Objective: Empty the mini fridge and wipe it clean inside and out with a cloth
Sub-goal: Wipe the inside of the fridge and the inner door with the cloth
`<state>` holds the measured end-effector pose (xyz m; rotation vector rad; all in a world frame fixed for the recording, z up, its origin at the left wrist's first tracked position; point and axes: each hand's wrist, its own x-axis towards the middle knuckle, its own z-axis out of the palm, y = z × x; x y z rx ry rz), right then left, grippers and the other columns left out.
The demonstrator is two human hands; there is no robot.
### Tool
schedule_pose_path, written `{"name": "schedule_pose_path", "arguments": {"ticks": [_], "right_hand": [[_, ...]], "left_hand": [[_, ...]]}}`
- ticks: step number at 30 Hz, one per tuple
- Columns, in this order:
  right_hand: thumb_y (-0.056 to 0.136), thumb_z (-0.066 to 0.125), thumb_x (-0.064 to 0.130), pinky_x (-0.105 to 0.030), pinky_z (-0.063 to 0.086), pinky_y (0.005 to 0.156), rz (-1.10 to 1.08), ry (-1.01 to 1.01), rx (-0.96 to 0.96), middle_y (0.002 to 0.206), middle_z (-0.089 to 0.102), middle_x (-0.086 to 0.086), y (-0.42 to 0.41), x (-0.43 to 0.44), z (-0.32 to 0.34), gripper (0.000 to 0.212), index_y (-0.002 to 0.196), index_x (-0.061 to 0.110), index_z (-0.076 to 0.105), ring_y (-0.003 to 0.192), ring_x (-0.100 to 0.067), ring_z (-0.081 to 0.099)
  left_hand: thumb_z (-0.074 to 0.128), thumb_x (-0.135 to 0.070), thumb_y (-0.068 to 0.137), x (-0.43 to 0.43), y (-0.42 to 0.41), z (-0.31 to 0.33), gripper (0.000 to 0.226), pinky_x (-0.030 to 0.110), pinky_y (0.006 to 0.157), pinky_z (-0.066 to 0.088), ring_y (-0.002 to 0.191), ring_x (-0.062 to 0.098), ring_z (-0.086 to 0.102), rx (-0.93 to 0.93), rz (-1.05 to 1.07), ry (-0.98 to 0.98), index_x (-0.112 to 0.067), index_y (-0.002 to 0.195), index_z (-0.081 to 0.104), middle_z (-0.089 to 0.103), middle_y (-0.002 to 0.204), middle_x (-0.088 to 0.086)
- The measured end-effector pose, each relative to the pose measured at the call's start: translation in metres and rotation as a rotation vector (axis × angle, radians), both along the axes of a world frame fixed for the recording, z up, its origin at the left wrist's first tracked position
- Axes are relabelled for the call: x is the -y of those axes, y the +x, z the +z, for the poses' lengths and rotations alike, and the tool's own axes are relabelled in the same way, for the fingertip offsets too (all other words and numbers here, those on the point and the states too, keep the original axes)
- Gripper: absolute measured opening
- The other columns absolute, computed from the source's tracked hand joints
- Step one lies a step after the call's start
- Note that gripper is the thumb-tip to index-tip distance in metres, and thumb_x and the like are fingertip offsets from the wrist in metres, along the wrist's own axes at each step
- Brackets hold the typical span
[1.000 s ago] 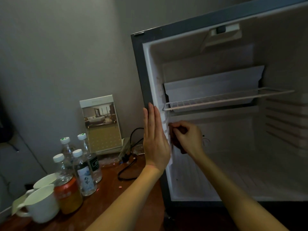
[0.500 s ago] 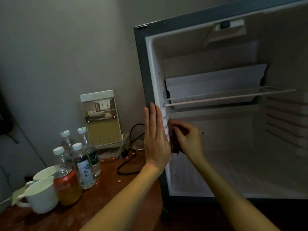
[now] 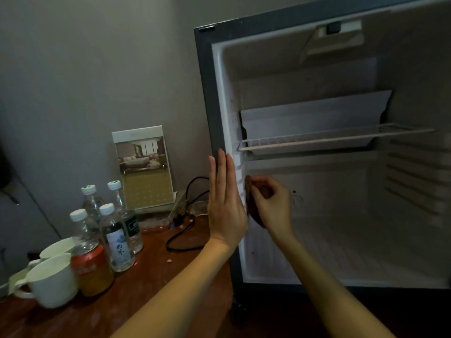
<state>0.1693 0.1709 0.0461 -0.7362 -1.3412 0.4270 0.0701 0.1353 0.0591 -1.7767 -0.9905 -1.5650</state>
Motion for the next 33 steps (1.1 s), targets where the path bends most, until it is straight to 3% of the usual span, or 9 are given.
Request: {"name": "schedule_pose_path", "arguments": {"ticks": [4, 7, 10, 13, 16, 19, 24, 27, 33], "right_hand": [[0.082, 0.07, 0.004, -0.025, 0.055, 0.081, 0.073, 0.05, 0.012, 0.089, 0.069, 0.011, 0.007, 0.039, -0.001, 0.023, 0.092, 0.025, 0.065, 0.087, -0.001, 0.066], [0.083, 0.07, 0.001, -0.017, 0.053, 0.079, 0.142, 0.078, -0.01, 0.086, 0.071, 0.008, 0.008, 0.051, 0.0, 0.018, 0.09, 0.017, 0.07, 0.085, -0.002, 0.067], [0.086, 0.068, 0.004, -0.024, 0.056, 0.075, 0.155, 0.013, -0.09, 0.081, 0.072, 0.004, 0.004, 0.038, 0.0, 0.015, 0.085, 0.019, 0.071, 0.08, -0.008, 0.069], [0.086, 0.069, 0.011, -0.037, 0.059, 0.074, 0.086, -0.08, -0.164, 0.076, 0.071, 0.004, -0.003, 0.003, 0.002, 0.021, 0.077, 0.029, 0.068, 0.075, -0.011, 0.069], [0.087, 0.069, 0.018, -0.046, 0.057, 0.078, 0.02, -0.155, -0.168, 0.08, 0.072, 0.005, -0.009, -0.035, 0.006, 0.017, 0.077, 0.031, 0.069, 0.078, -0.014, 0.069], [0.089, 0.067, 0.02, -0.045, 0.056, 0.081, -0.016, -0.18, -0.176, 0.081, 0.072, 0.007, -0.013, -0.047, 0.004, 0.015, 0.079, 0.032, 0.069, 0.08, -0.012, 0.068], [0.091, 0.064, 0.022, -0.048, 0.056, 0.072, 0.058, -0.153, -0.15, 0.073, 0.069, 0.005, -0.011, -0.01, -0.012, 0.014, 0.078, 0.023, 0.069, 0.072, -0.013, 0.067], [0.091, 0.064, 0.015, -0.049, 0.056, 0.068, 0.115, -0.082, -0.088, 0.075, 0.069, 0.0, -0.002, 0.022, -0.023, 0.012, 0.08, 0.019, 0.067, 0.073, -0.017, 0.068], [0.089, 0.064, 0.003, -0.034, 0.057, 0.075, 0.213, -0.038, -0.088, 0.082, 0.072, 0.0, 0.003, 0.048, -0.024, 0.011, 0.085, 0.011, 0.069, 0.081, -0.015, 0.069]], "left_hand": [[0.046, 0.004, 0.095, 0.001, 0.001, 0.0, 0.08, 0.029, 0.121, 0.002, 0.149, 0.02, -0.007, 0.035, 0.024, 0.003, -0.018, 0.154, -0.003, -0.012, 0.16, -0.01], [0.039, -0.003, 0.097, 0.002, 0.002, 0.0, 0.074, 0.026, 0.121, 0.001, 0.149, 0.018, -0.008, 0.029, 0.019, 0.012, -0.021, 0.154, -0.005, -0.012, 0.16, -0.011], [0.035, -0.011, 0.101, 0.002, 0.002, 0.0, 0.064, 0.029, 0.121, 0.002, 0.149, 0.02, -0.007, 0.004, 0.026, -0.001, -0.016, 0.154, 0.0, -0.011, 0.161, -0.01], [0.014, -0.021, 0.105, 0.002, 0.002, 0.0, 0.048, 0.03, 0.121, 0.002, 0.149, 0.019, -0.007, 0.01, 0.006, -0.017, -0.009, 0.151, 0.006, -0.01, 0.16, -0.012], [0.01, -0.017, 0.104, 0.002, 0.002, -0.001, 0.051, 0.032, 0.122, 0.003, 0.149, 0.021, -0.006, 0.001, -0.005, 0.004, -0.017, 0.154, 0.001, -0.008, 0.161, -0.01], [0.019, -0.005, 0.098, 0.0, 0.0, -0.002, 0.063, 0.033, 0.122, 0.003, 0.149, 0.022, -0.005, -0.001, -0.002, 0.008, -0.022, 0.154, -0.005, -0.008, 0.161, -0.009], [0.013, -0.017, 0.104, 0.001, -0.001, -0.002, 0.053, 0.033, 0.122, 0.003, 0.149, 0.023, -0.006, -0.016, -0.009, 0.004, -0.021, 0.154, -0.005, -0.01, 0.161, -0.009], [0.035, -0.009, 0.099, 0.0, 0.0, -0.002, 0.069, 0.03, 0.121, 0.002, 0.149, 0.021, -0.007, -0.006, 0.015, 0.014, -0.019, 0.154, -0.005, -0.011, 0.161, -0.009], [0.039, -0.001, 0.093, 0.002, 0.001, -0.003, 0.078, 0.027, 0.121, 0.0, 0.149, 0.018, -0.009, 0.012, 0.046, 0.003, -0.021, 0.153, -0.007, -0.012, 0.16, -0.01]]}}
